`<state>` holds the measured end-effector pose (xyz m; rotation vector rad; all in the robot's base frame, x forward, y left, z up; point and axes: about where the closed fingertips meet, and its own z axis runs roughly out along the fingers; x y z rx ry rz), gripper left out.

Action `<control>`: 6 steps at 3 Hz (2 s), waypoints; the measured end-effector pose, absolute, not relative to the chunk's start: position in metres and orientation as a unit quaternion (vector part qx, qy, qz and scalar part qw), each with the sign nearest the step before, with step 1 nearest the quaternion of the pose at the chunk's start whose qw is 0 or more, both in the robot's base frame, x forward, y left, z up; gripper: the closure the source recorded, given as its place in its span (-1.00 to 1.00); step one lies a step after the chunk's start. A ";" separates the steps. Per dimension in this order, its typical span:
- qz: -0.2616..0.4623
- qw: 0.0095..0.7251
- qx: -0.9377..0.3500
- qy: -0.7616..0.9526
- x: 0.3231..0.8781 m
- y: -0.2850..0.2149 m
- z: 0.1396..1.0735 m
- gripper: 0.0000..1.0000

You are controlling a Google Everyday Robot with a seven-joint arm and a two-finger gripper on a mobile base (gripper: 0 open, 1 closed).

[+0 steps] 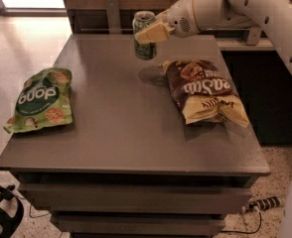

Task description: Move green can near green rice chip bag

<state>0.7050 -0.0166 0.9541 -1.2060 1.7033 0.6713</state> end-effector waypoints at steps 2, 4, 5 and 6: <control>0.313 0.420 -0.522 0.674 0.645 0.025 0.930 1.00; 0.338 0.389 -0.540 0.666 0.610 0.065 0.905 1.00; 0.333 0.393 -0.541 0.665 0.596 0.083 0.888 1.00; 0.321 0.407 -0.537 0.666 0.592 0.091 0.874 1.00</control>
Offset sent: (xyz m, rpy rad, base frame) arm -0.0949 0.0623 -0.0371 0.0052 0.1082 0.1950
